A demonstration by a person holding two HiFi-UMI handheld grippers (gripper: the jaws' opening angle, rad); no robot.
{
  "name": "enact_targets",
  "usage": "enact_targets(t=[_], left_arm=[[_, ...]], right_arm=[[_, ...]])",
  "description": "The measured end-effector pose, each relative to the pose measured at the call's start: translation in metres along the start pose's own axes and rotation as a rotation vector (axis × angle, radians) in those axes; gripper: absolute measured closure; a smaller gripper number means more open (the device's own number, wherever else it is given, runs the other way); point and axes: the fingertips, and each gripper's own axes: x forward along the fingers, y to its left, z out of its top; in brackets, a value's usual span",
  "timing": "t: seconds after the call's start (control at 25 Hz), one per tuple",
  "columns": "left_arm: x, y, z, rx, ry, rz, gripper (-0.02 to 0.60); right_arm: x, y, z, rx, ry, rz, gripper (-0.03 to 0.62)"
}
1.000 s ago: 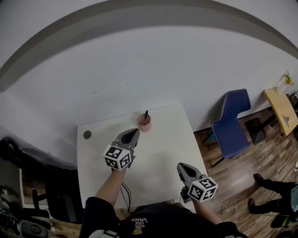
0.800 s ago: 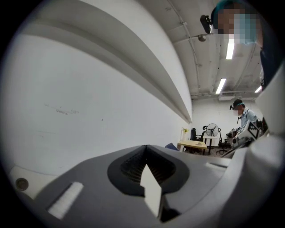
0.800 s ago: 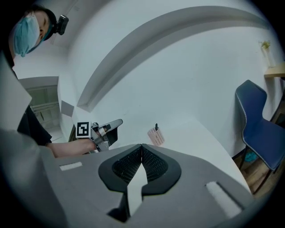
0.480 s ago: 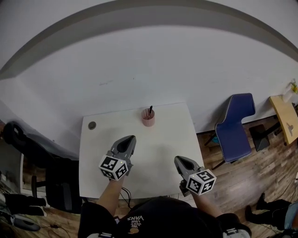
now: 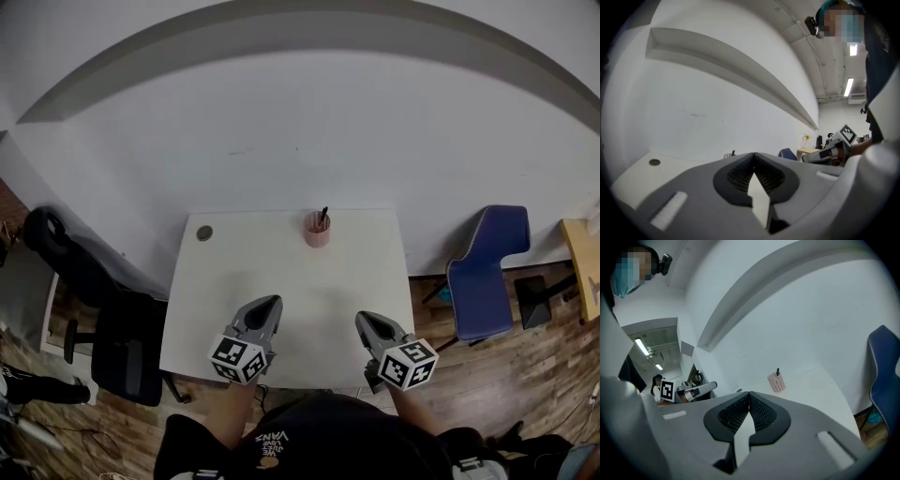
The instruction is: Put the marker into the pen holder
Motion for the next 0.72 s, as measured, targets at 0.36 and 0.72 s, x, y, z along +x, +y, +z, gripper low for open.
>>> enact_targets(t=[0.36,0.72], left_arm=[[-0.043,-0.009,-0.017,-0.074,-0.026,0.114,0.528],[-0.071,-0.024,-0.031,-0.112,-0.044,0.192,0.528]], right_arm=[[0.0,0.001,-0.006,-0.016,0.01,0.045,0.592],[-0.001,0.006,-0.017,-0.034,0.032,0.074,0.592]])
